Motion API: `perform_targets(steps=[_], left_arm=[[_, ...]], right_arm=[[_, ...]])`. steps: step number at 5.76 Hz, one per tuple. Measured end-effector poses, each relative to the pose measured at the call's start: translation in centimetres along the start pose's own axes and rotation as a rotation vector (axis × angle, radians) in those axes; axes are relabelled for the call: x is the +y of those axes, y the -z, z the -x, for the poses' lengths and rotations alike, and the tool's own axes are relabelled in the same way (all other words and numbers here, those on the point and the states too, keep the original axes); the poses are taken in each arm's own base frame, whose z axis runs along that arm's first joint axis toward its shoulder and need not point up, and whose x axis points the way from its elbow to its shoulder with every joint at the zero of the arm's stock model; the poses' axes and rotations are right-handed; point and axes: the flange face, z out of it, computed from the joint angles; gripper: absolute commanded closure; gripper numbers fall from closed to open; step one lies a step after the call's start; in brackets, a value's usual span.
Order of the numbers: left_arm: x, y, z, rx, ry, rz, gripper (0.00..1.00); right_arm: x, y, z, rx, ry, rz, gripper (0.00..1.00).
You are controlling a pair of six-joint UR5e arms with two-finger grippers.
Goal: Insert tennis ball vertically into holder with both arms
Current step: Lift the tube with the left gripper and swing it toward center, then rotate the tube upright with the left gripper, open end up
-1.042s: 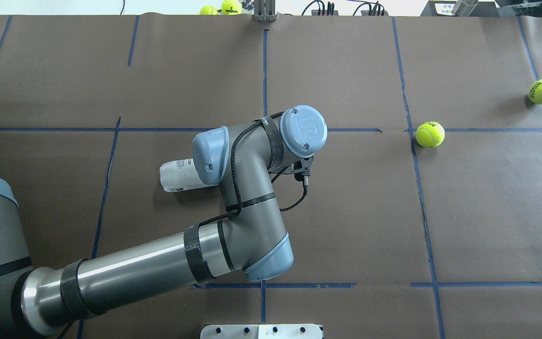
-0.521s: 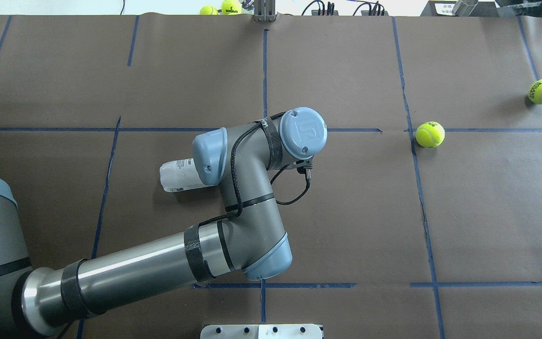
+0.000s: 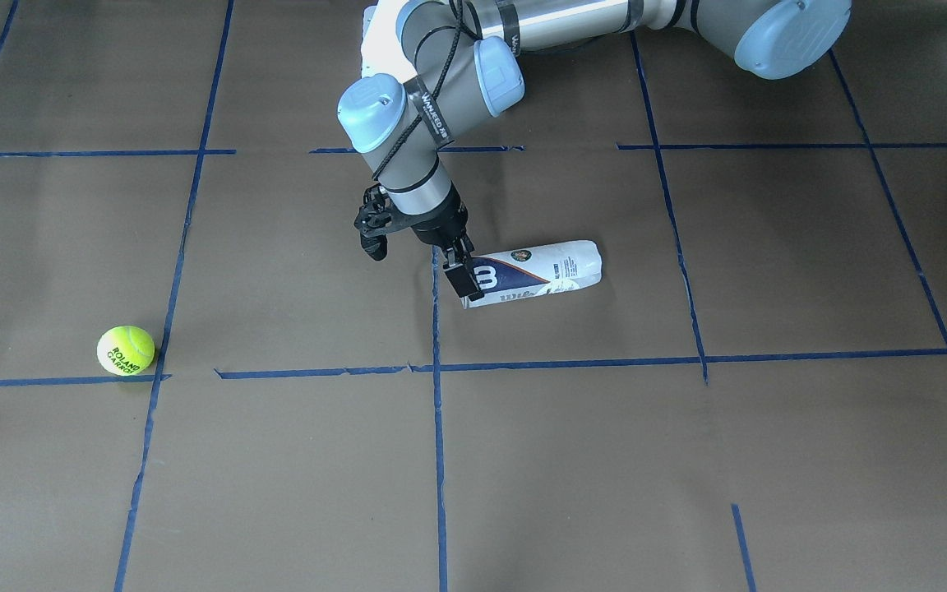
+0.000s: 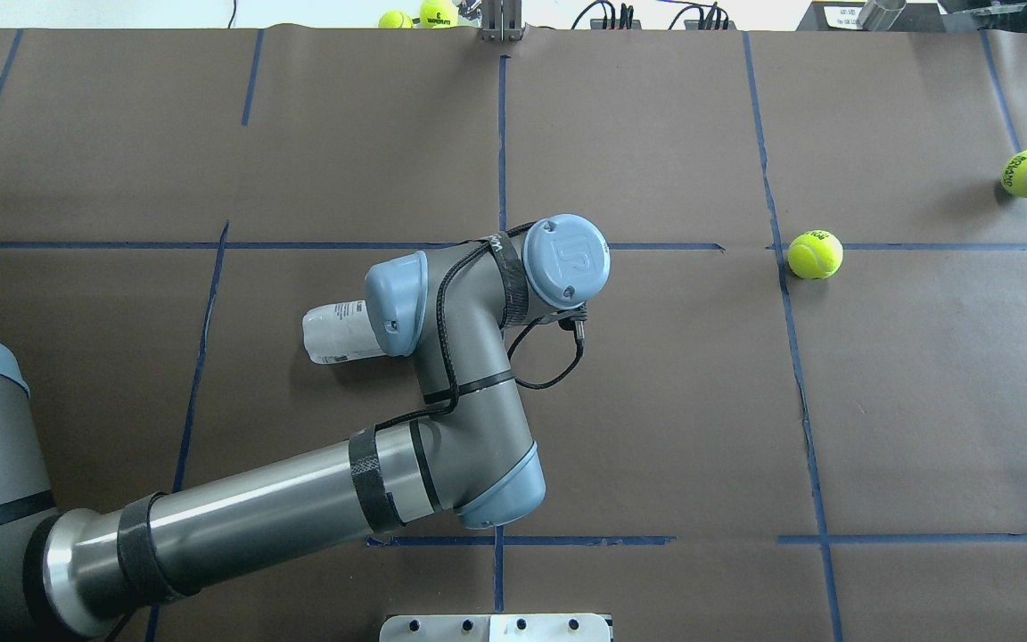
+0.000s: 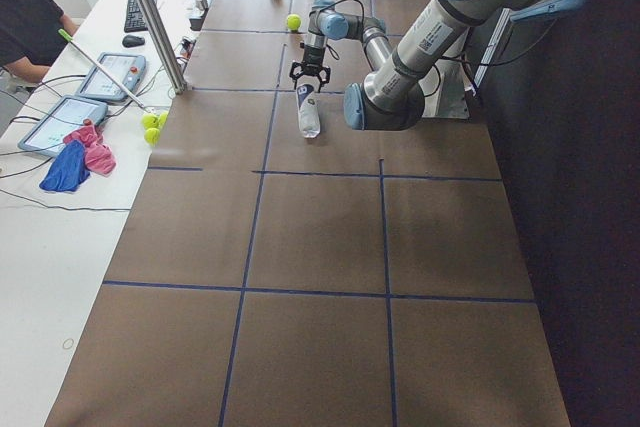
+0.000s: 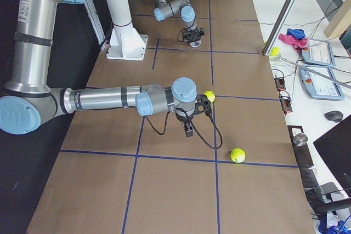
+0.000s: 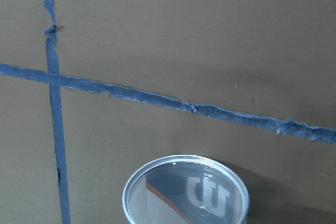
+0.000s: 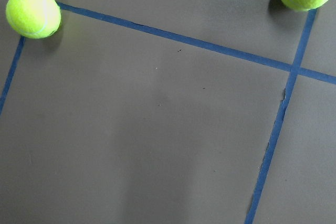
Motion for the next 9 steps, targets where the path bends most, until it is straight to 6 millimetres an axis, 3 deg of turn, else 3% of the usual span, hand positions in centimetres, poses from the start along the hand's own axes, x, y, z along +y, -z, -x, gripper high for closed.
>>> perform_targets(steps=[4,5,6,7,8,9], left_arm=[[0.6,-3.5,-0.1,0.000,0.001,-0.005,0.00],[0.9,-3.9,-0.1,0.000,0.000,-0.004,0.03],[1.0,-4.0,-0.1,0.001,0.000,-0.007,0.19],[1.0,-3.8,-0.1,-0.003,0.002,-0.034,0.31],[1.3,-3.3,0.0,-0.012,0.006,-0.081,0.31],[1.9,-0.6,1.1,-0.034,0.040,-0.158,0.31]], right_arm=[[0.0,0.0,0.0,0.000,-0.002,0.000,0.00],[0.0,0.0,0.0,0.000,-0.001,0.000,0.00],[0.0,0.0,0.0,0.000,-0.001,0.000,0.00],[0.0,0.0,0.0,0.000,-0.002,0.000,0.00],[0.0,0.0,0.0,0.000,-0.002,0.001,0.00],[0.0,-0.1,0.0,0.000,-0.002,0.001,0.00]])
